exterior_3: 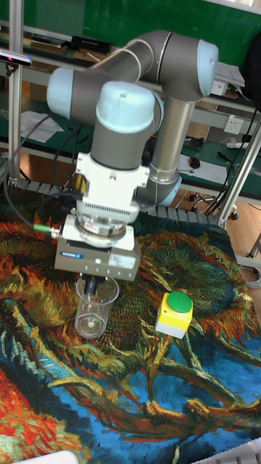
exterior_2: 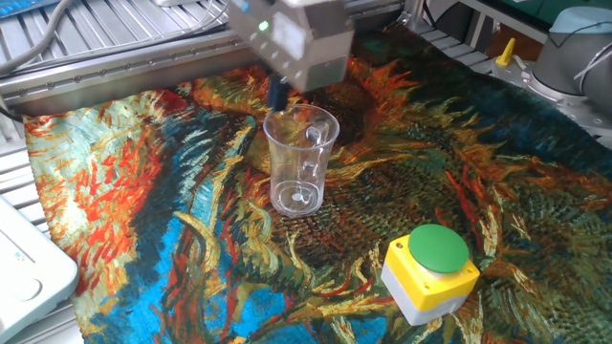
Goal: Pick up the cup
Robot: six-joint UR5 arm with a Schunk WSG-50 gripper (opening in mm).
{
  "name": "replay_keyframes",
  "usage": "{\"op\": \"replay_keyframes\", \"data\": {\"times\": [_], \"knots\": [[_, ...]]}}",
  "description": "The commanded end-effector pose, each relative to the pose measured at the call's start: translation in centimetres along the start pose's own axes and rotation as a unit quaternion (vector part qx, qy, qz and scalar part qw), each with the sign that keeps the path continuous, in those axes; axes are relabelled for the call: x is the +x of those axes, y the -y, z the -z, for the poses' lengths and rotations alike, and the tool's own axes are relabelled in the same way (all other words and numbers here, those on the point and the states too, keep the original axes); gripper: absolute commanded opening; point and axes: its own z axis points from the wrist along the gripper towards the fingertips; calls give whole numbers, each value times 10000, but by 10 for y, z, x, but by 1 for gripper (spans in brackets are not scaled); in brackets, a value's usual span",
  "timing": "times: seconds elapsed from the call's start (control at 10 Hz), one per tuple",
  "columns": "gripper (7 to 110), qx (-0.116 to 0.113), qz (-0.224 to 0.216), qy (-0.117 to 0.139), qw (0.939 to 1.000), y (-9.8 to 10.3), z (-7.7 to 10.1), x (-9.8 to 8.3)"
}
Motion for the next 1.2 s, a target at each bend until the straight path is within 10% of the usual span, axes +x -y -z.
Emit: {"op": "replay_keyframes", "data": {"times": [0.0, 0.4, 1.1], "knots": [[7, -164, -140, -94, 9997, -17, 2, -8], [7, -506, -389, -113, 9979, -28, 24, 9], [7, -179, -123, -347, 9992, 2, 18, 29]]}}
